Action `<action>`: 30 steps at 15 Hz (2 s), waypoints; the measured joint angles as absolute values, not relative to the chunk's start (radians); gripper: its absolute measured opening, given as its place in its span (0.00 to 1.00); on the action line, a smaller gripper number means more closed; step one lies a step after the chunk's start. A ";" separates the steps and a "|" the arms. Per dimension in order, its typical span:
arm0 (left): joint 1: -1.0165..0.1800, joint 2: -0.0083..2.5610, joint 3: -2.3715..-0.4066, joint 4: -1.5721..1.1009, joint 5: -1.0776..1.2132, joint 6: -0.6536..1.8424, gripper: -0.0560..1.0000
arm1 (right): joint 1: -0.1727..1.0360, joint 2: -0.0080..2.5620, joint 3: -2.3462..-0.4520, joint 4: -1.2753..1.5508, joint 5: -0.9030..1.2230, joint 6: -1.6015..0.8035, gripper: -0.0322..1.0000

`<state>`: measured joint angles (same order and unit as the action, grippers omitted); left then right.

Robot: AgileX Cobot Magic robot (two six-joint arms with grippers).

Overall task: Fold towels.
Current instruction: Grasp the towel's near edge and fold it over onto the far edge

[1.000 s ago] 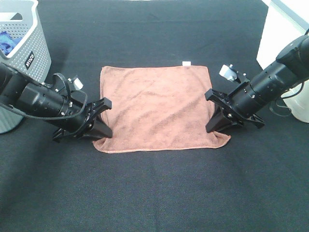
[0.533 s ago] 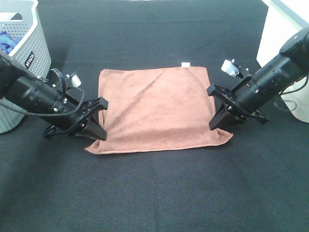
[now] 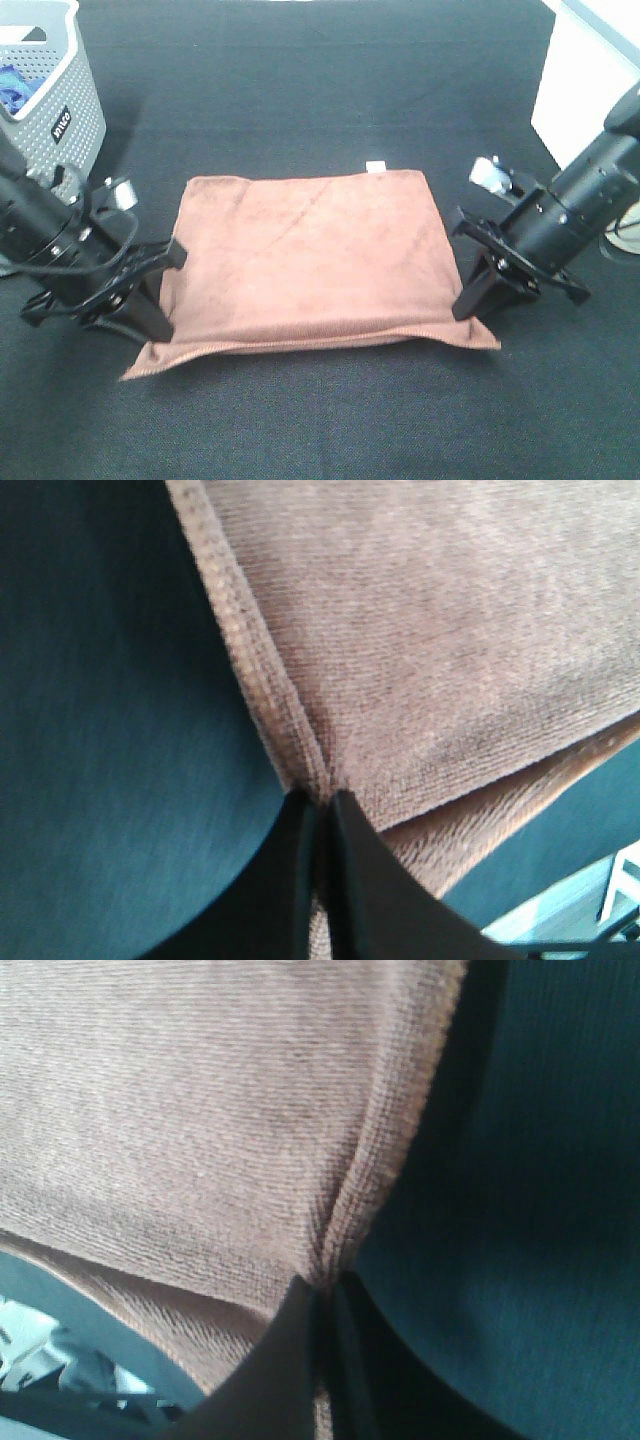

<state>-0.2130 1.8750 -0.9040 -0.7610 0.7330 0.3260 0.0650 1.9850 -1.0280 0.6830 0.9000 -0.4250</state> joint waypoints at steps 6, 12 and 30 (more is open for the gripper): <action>-0.217 1.838 -0.982 -0.749 0.662 0.333 0.07 | 0.066 1.963 -1.134 0.711 0.878 -0.508 0.03; -0.217 1.913 -1.188 -0.743 0.532 0.356 0.07 | 0.066 2.119 -1.442 0.763 0.862 -0.532 0.03; -0.216 2.246 -1.595 -0.666 0.469 0.333 0.61 | 0.066 2.399 -1.853 0.678 0.767 -0.488 0.55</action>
